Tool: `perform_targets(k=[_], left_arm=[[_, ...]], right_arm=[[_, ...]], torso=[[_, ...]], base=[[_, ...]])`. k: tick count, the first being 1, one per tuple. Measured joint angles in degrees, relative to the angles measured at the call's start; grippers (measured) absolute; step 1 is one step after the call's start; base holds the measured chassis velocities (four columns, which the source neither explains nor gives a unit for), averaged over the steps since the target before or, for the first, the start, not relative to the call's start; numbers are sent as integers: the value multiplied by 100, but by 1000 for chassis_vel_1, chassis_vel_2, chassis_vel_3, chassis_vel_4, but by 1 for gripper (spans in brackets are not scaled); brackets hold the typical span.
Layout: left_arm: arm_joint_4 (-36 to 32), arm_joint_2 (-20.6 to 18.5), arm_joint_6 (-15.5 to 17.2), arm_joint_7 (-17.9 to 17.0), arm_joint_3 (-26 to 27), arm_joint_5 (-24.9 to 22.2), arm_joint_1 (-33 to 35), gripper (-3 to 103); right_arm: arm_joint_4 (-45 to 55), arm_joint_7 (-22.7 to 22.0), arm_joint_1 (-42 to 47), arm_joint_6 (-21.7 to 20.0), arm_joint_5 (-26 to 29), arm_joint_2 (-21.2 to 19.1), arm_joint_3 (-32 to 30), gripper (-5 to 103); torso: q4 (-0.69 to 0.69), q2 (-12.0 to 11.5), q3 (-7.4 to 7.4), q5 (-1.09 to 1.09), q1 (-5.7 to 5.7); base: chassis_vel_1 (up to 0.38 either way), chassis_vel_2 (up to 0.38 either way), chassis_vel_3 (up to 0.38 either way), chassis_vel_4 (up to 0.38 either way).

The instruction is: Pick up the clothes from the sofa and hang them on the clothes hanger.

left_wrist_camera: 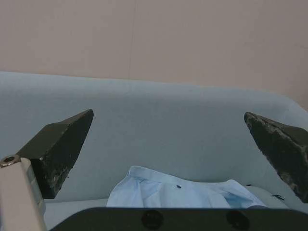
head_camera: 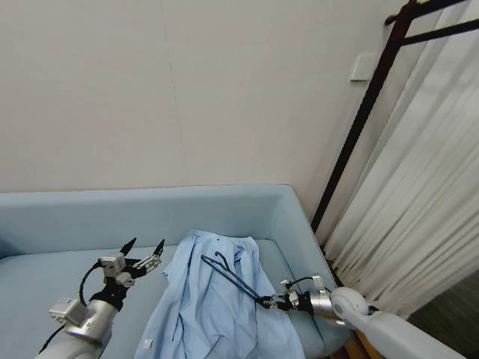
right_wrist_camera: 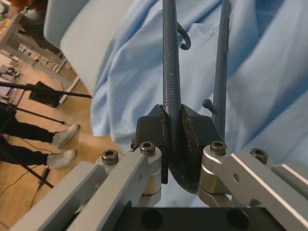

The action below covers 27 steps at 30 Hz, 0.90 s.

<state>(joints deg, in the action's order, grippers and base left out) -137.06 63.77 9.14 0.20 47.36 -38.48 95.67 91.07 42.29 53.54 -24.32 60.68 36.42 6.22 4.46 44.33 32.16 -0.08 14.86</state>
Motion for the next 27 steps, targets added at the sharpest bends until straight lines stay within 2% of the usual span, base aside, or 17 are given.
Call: perform_targets(k=[3,4,6,8,10,13,15,16,17,18,20,21,23,24,25,26,27], left_arm=[[6,32,-5,34,0,8,1,100],[10,42,-10,59,1,21,4,100],[11,46,-13,69,2,28,6,100],[12,58,-16,89,2,41,11,100],[17,70,-20,116,-15,69,18,100],[19,72,-22,130,-24,79,19,100],[22,70,-40,165,-30,84,23,100],[22,70,-40,165,-30,84,23,100],[23,65,-44,172,-30,84,27,100],[29,53,-49,176,-30,85,31,100],[44,30,-64,179,-27,84,34,100],[44,30,-64,179,-27,84,34,100],[53,0,-68,179,-22,84,35,100],[56,-20,-69,181,-19,82,35,100],[56,-20,-69,181,-19,82,35,100],[62,-41,-69,180,-17,79,37,100],[66,-50,-69,181,-16,77,37,100]], right_arm=[[-182,-333,-9,16,-43,95,-41,4],[-291,-462,-12,88,-119,127,-67,9],[-322,-494,-12,115,-151,137,-80,9],[-398,-569,-14,206,-230,169,-122,19],[-529,-734,-28,486,-411,220,-181,30],[-606,-846,-58,641,-530,231,-197,35],[-675,-1165,-76,986,-697,255,-195,46],[-675,-1165,-76,986,-697,255,-195,46],[-671,-1323,-72,1078,-783,277,-206,51],[-634,-1544,-56,1159,-901,295,-225,57],[-425,-2271,16,1277,-1216,349,-249,68],[-425,-2271,16,1277,-1216,349,-249,68],[-10,-3604,125,1170,-1300,489,-264,79],[176,-4227,153,1095,-1240,581,-264,79],[176,-4227,153,1095,-1240,581,-264,79],[328,-4652,171,992,-1199,653,-262,84],[417,-4847,182,893,-1175,679,-262,89]], torso=[[-1,0,0,0,0],[-1,0,0,0,0],[0,0,0,0,0],[1,0,0,0,0],[1,0,0,0,0],[0,0,0,1,0],[0,0,0,0,0],[0,0,0,0,0],[0,0,0,0,0],[0,0,0,0,0],[0,0,0,0,0],[0,0,0,0,0],[1,0,0,0,0],[0,0,0,1,0],[0,0,0,1,0],[-1,0,0,0,0],[-2,0,0,0,0]], base=[[0,0,0,0],[0,0,0,0],[0,0,0,0],[0,0,0,0],[0,0,0,0],[0,0,0,0],[0,0,0,0],[0,0,0,0],[0,0,0,0],[0,0,0,0],[0,0,0,0],[0,0,0,0],[0,0,0,0],[0,0,0,0],[0,0,0,0],[0,0,0,0],[0,0,0,0]])
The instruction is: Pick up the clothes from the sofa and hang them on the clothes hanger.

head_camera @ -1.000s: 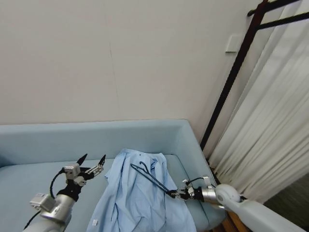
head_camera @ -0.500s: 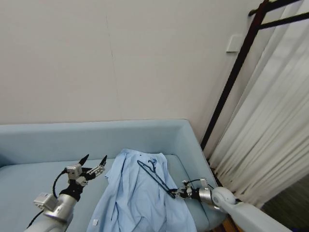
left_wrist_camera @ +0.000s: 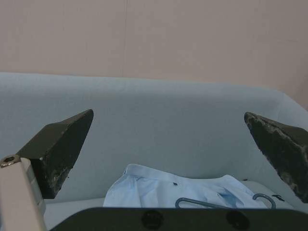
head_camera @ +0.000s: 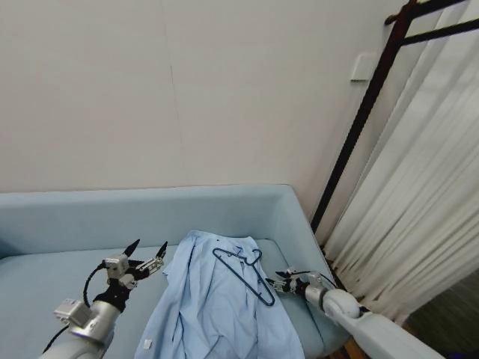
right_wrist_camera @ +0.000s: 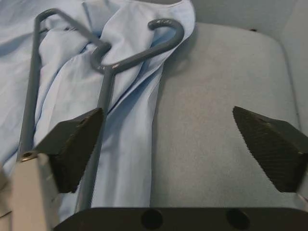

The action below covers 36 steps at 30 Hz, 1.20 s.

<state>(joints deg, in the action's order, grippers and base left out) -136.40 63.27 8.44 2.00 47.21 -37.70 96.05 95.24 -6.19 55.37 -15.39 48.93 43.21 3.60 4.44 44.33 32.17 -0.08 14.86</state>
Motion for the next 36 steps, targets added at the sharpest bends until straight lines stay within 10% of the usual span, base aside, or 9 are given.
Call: perform_targets(k=[10,36], left_arm=[[28,-24,-7,-1,9,-22,9,100],[32,-40,-66,-6,23,-77,-40,100]], right_arm=[[768,-1018,343,-1071,250,-11,9,101],[593,-1186,389,-1251,280,123,299,9]], torso=[[3,0,0,1,0],[1,0,0,0,0]], base=[[0,0,0,0],[0,0,0,0]])
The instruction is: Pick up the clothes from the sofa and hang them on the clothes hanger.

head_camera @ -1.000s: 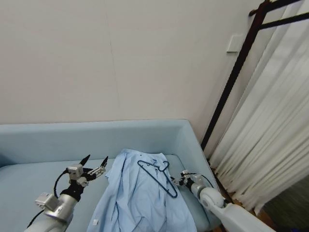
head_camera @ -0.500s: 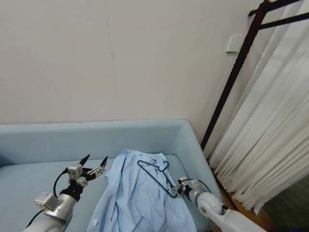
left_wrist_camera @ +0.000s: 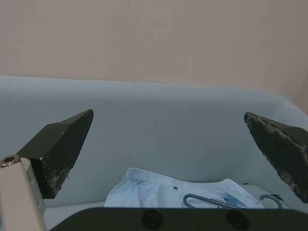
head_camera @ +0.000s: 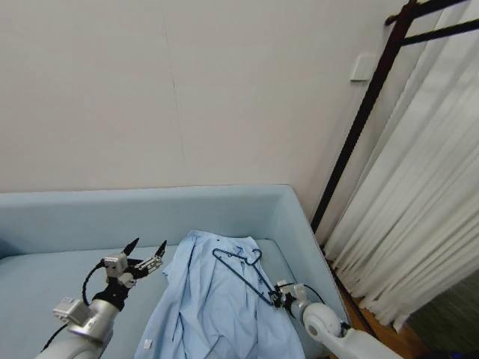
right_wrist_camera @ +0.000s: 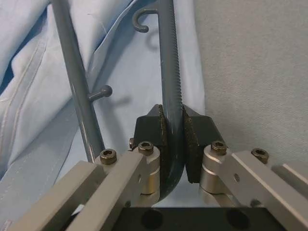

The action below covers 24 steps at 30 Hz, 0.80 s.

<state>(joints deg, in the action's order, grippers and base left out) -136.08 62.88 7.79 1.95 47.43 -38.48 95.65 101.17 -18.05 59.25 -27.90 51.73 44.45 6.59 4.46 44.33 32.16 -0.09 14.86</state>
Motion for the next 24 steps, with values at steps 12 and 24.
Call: perform_targets(k=[12,24], left_arm=[[90,14,-9,14,-25,-3,-51,100],[1760,-957,487,-269,-343,-907,-1073,100]], right_arm=[[420,365,-62,357,-1044,-352,-105,8],[19,1634,-436,926,-2135,-688,6,8]], torso=[[0,0,0,0,0],[5,0,0,2,0]], base=[[0,0,0,0],[0,0,0,0]])
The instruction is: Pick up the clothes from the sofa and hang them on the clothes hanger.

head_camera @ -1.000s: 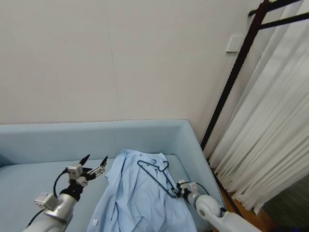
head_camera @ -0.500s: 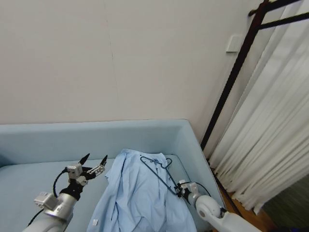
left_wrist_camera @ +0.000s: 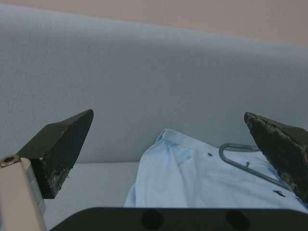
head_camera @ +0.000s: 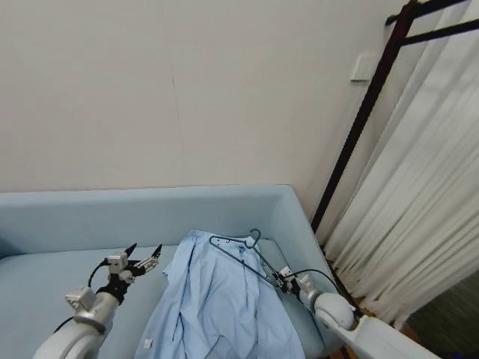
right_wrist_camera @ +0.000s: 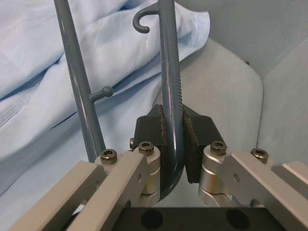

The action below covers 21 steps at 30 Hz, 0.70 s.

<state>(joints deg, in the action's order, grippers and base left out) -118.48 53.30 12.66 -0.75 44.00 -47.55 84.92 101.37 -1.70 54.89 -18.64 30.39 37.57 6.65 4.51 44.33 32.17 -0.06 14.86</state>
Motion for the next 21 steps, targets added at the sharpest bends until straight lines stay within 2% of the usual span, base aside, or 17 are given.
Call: perform_targets(k=[1,2,4,5,9,10,13,14,17,18,21], left_arm=[[238,-140,40,11,-27,-217,-109,100],[425,-241,75,12,-70,-391,-210,100],[1002,-499,143,-15,-475,-694,-658,100],[1002,-499,143,-15,-475,-694,-658,100],[2132,-671,108,-27,-1695,-668,-1741,100],[2132,-671,108,-27,-1695,-668,-1741,100],[2992,-577,78,52,-2664,-647,-2929,100],[2992,-577,78,52,-2664,-647,-2929,100],[3896,-322,50,135,-3523,-636,-3875,100],[3896,-322,50,135,-3523,-636,-3875,100],[4923,73,-46,154,-4280,-628,-4778,100]], right_arm=[[-43,77,-108,33,-22,18,69,8],[-69,153,-195,55,-33,38,124,8],[-71,258,-219,113,-12,43,131,8],[-71,258,-219,113,-12,43,131,8],[-57,390,-203,143,491,78,-9,8],[-57,390,-203,143,491,78,-9,8],[-103,622,-239,282,303,73,-45,8],[-103,622,-239,282,303,73,-45,8],[-253,725,-253,422,-102,77,-44,8],[-253,725,-253,422,-102,77,-44,8],[-303,711,-157,463,-242,86,-87,8]], torso=[[0,0,0,-1,0],[-8,0,1,-2,0],[-11,0,0,-2,0],[-11,0,0,-2,0],[-2,-1,1,2,0],[-2,-1,1,2,0],[-4,0,0,-5,0],[-4,0,0,-5,0],[-5,-1,1,-2,1],[-5,-1,1,-2,1],[-4,-1,1,-4,1]], base=[[0,0,0,0],[0,0,0,0],[0,0,0,0],[0,0,0,0],[0,0,0,0],[0,0,0,0],[0,0,0,0],[0,0,0,0],[0,0,0,0],[0,0,0,0],[0,0,0,0]])
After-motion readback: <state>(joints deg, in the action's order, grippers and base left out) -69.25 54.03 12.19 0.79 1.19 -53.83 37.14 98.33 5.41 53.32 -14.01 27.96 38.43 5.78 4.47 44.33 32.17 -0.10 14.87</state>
